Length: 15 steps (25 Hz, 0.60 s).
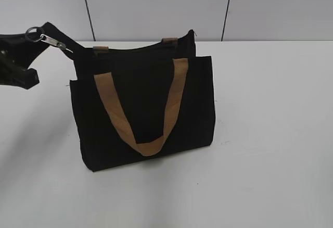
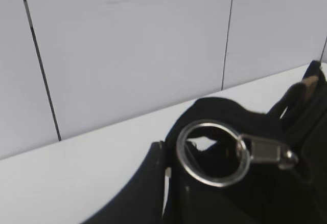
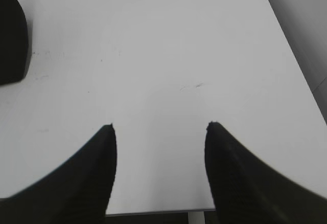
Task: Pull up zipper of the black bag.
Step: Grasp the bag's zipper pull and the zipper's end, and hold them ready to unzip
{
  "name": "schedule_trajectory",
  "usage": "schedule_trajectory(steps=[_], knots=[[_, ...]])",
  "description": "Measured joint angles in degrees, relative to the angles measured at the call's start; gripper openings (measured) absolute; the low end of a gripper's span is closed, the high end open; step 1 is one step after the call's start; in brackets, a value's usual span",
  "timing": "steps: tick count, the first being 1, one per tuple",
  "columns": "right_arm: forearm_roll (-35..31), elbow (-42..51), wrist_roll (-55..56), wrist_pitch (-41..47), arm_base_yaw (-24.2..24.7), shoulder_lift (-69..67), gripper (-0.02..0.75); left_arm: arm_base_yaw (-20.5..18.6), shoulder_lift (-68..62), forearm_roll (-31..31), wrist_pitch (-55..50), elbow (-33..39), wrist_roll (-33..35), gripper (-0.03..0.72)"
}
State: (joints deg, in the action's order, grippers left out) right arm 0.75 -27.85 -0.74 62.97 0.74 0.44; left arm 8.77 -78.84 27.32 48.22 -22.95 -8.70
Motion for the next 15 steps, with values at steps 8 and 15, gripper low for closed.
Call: schedule_trajectory(steps=[8, 15], knots=[[0.0, 0.0, 0.0, 0.0, 0.0, 0.0, 0.432, 0.0, 6.3, 3.2, -3.1, 0.0, -3.1, -0.004], [-9.8, 0.0, -8.0, -0.2, 0.0, -1.9, 0.432, 0.1, 7.1, 6.7, -3.7, 0.0, -10.3, -0.004]])
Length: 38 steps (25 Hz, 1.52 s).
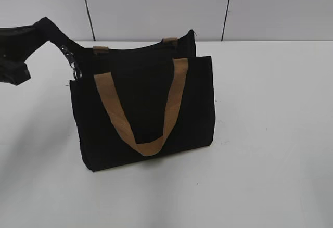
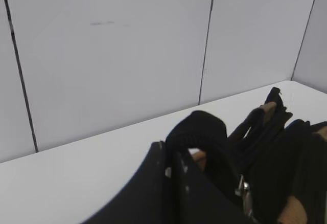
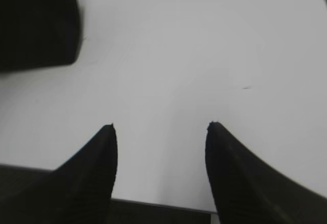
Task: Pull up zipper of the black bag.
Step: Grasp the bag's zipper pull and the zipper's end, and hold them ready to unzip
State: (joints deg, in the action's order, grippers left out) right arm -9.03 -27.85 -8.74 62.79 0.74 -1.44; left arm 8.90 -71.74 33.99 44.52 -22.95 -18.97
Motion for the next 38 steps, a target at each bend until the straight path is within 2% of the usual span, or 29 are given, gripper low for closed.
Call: schedule_trajectory(steps=[6, 10, 19, 25, 33, 38], knots=[[-14.6, -0.7, -18.1, -0.9, -0.1, -13.2, 0.432, 0.3, 0.0, 0.5, 0.2, 0.0, -0.9, -0.004], [-25.5, -1.3, -27.4, -8.5, -2.1, -19.9, 0.432, 1.0, 0.0, 0.4, 1.0, -0.1, -1.1, -0.004], [-50.2, -2.7, -51.2, -19.3, -11.7, -41.5, 0.432, 3.5, 0.0, 0.5, -1.3, -3.5, -1.2, -0.004], [-55.0, -11.6, -61.8, -24.5, -19.9, -59.2, 0.432, 3.5, 0.0, 0.5, -2.6, -3.9, -1.3, -0.005], [-55.4, -26.3, -67.5, -27.6, -31.7, -81.0, 0.432, 3.5, 0.0, 0.5, -3.8, -3.9, -1.3, -0.005], [-55.4, -33.1, -70.3, -29.4, -35.9, -89.9, 0.432, 3.5, 0.0, 0.5, -4.2, -3.9, -1.3, -0.005]])
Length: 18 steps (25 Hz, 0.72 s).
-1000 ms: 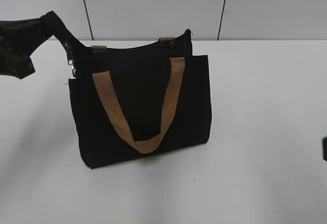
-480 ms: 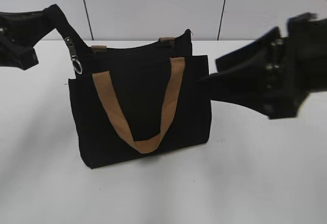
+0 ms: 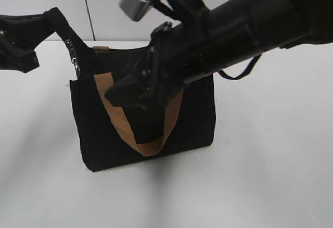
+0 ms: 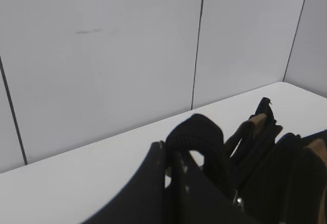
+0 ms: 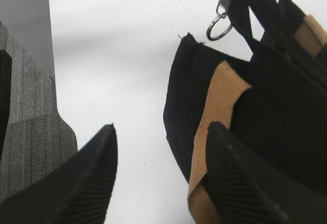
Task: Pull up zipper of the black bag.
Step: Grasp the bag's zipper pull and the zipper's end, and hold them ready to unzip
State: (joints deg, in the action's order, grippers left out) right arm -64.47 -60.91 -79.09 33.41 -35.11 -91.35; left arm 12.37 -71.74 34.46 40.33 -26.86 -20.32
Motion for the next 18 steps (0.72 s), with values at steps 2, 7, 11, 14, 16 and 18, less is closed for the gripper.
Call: schedule_trajectory(steps=[2, 7, 11, 14, 16, 18], knots=[[0.0, -2.4, -1.1, -0.7, -1.2, -2.8, 0.432, 0.0, 0.0, 0.0, 0.0, 0.0, 0.0, -0.005], [-0.1, -7.8, -2.4, -1.1, -3.0, -7.9, 0.432, 0.0, 0.0, 0.0, 0.0, 0.0, 0.0, -0.005], [-1.6, -11.7, -2.6, -1.8, -3.4, -11.8, 0.432, 0.0, 0.0, 0.0, 0.0, 0.0, -0.1, -0.006], [-3.6, -13.7, -2.6, -1.9, -3.4, -14.0, 0.432, 0.0, 0.0, 0.0, 0.6, 0.0, -1.1, -0.006], [-5.1, -14.0, -2.6, -2.4, -3.5, -15.1, 0.432, 0.0, 0.0, 0.0, 1.3, 0.0, -1.5, -0.006], [-5.7, -14.1, -2.6, -2.7, -3.5, -16.1, 0.43, 0.1, 0.0, 0.0, 1.8, 0.0, -1.5, -0.006]])
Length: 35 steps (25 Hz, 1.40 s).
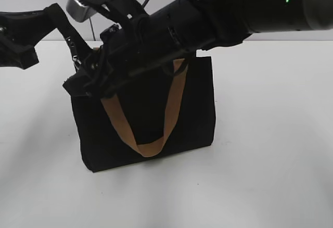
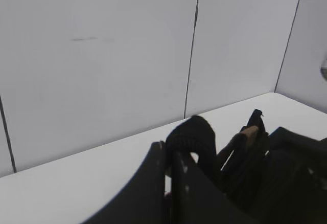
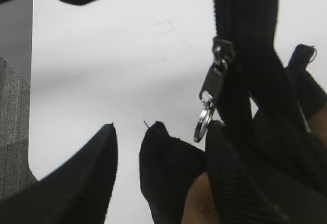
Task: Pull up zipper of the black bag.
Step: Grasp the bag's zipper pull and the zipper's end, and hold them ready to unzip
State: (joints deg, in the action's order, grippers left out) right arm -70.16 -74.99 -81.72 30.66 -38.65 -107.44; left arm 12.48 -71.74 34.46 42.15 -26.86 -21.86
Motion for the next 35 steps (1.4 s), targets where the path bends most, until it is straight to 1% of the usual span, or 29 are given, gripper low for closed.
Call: schedule_trajectory(steps=[2, 8, 12, 14, 19, 21, 25, 35], knots=[[-0.6, -0.2, -0.1, -0.5, 0.0, -0.6, 0.41, 0.0, 0.0, 0.0, 0.3, 0.0, 0.0, -0.006], [-3.8, -0.4, -0.1, -3.1, 0.0, -1.3, 0.295, 0.2, 0.0, 0.0, 0.3, 0.0, -0.1, -0.006], [-4.8, -0.4, -0.1, -4.0, 0.0, -1.4, 0.254, 0.2, 0.0, 0.0, 0.4, 0.0, -0.1, -0.006], [-4.9, -0.4, 0.0, -4.1, 0.0, -1.4, 0.221, 0.2, 0.0, 0.0, 0.3, 0.0, -0.1, -0.006], [-5.0, -0.4, 1.7, -4.6, 0.0, -1.4, 0.064, 0.2, 0.0, 0.0, -0.9, 0.0, -0.1, -0.006], [-5.1, -0.4, 2.5, -4.7, 0.0, -1.4, 0.024, 0.2, 0.0, 0.0, -1.6, 0.0, -0.1, -0.006], [-5.1, -0.4, 3.9, -4.9, 0.0, -1.4, 0.006, 0.2, 0.0, 0.0, -3.3, 0.0, -0.1, -0.006], [-4.9, -0.3, 4.5, -5.0, 0.0, -0.7, 0.002, 0.2, 0.0, 0.0, -5.6, 0.0, -0.1, -0.006]])
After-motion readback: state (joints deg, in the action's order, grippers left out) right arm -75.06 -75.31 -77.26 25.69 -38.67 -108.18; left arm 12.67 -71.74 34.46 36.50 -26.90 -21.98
